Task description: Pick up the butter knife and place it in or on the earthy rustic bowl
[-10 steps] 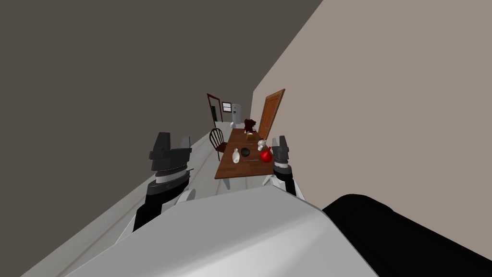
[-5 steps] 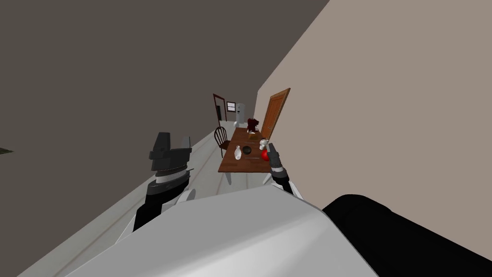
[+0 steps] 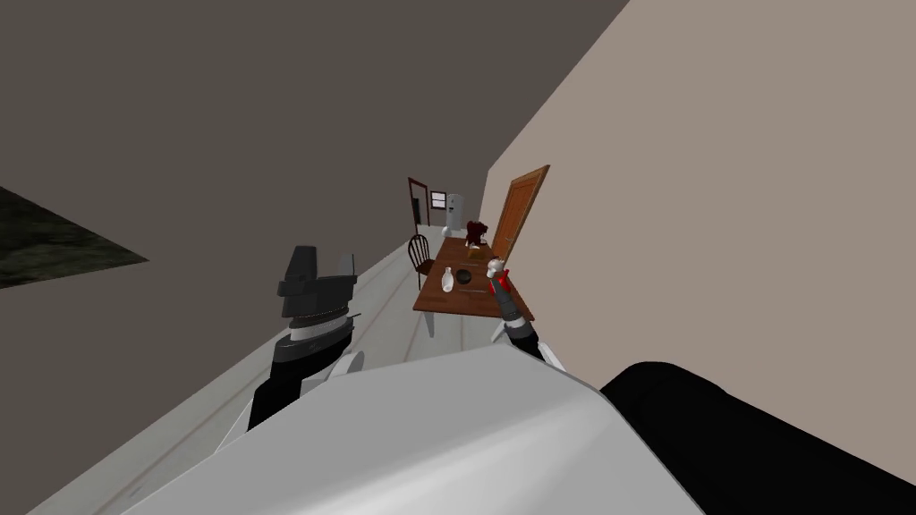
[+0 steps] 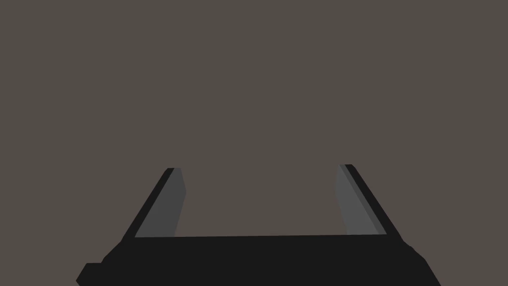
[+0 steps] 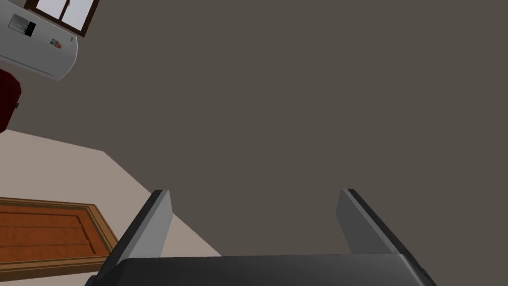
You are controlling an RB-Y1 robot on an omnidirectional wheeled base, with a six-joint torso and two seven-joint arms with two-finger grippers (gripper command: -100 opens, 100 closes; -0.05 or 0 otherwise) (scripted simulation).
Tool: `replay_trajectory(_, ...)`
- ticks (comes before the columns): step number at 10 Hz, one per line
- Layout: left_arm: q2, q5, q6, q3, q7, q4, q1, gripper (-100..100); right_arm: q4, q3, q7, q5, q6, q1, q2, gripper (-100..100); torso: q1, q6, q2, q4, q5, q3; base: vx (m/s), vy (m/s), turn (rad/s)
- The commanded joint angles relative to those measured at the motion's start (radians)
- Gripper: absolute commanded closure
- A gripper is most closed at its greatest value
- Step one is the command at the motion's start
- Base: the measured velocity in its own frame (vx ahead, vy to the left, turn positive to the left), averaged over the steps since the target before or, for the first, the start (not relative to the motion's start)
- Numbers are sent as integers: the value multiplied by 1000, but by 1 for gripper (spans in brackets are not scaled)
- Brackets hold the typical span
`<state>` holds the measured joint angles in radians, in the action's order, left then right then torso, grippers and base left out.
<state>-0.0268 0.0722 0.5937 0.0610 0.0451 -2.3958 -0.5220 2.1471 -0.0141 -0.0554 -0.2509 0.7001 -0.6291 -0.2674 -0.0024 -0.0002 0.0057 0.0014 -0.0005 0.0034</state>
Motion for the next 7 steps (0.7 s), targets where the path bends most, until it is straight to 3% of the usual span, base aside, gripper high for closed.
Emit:
replay_trajectory(1, 0, 0, 0, 0, 0, 0, 0, 0, -42, -20, -12, -21, 13, -5, -4, -100, 0, 0, 0, 0, 0, 0, -59, -16, 100)
replay_trajectory(2, 0, 0, 0, 0, 0, 0, 0, 0, -42, -20, -12, -21, 13, -5, -4, -100, 0, 0, -1, 0, 0, -1, -24, -8, -6)
replay_trajectory(7, 0, 0, 0, 0, 0, 0, 0, 0, -175, -52, -15, -94, 47, -45, -103, -100, 1, 1, -2, 0, 0, -1, -59, 0, 173)
